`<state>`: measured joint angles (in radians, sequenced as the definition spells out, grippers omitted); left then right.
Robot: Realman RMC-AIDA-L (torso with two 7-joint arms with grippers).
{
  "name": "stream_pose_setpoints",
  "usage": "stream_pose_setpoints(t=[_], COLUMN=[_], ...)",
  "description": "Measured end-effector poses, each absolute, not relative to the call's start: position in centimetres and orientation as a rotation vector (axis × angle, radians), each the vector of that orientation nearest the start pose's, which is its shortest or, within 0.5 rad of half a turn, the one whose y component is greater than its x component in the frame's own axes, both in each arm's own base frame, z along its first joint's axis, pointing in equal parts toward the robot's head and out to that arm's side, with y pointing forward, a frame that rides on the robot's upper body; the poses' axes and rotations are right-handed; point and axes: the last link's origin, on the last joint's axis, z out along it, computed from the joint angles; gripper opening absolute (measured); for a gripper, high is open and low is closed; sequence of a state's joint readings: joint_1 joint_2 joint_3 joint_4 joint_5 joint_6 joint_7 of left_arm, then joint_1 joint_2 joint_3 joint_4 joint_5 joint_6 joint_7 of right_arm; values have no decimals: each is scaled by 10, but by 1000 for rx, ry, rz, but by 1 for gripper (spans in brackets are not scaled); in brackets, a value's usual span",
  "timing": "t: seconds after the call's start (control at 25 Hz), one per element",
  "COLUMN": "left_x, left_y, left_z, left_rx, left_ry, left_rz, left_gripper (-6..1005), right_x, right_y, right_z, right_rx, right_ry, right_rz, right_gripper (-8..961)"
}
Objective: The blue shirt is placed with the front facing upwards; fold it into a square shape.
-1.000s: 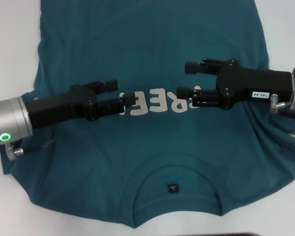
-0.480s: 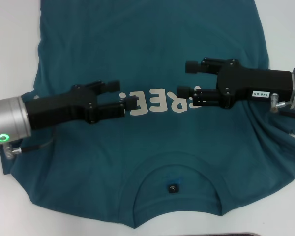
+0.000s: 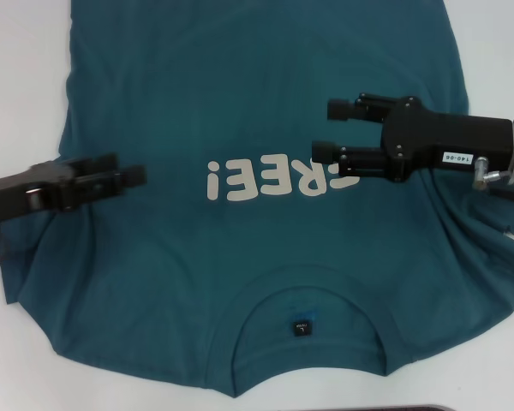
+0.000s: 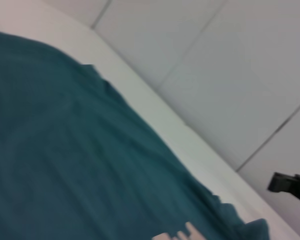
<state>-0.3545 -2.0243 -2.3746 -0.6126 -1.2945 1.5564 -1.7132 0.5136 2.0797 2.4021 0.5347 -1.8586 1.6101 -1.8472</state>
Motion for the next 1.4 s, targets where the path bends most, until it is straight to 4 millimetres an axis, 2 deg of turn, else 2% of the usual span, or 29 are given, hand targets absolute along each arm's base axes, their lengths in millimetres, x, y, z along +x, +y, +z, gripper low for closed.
stream_pose_setpoints(t=[0.32,0.64,1.0,1.4], left_x=[-338,-362,-380,-390], left_y=[278,271,263,259], left_z=[47,66,77,84], left_rx=[-2430,-2377,-2303,-2255], left_ry=[-1344,-1413,-1459,-1488], left_rz=[-752,-611,-544,-472], left_gripper=[875,874,875,874], right_x=[252,251,250,250], right_y=[318,319,320,320], right_z=[-16,-16,-16,-16], right_rx=[-2716,-2713,-2714,-2712], right_ry=[613,613,611,618], right_rz=[921,921,919,924], right_gripper=[827,826,824,824])
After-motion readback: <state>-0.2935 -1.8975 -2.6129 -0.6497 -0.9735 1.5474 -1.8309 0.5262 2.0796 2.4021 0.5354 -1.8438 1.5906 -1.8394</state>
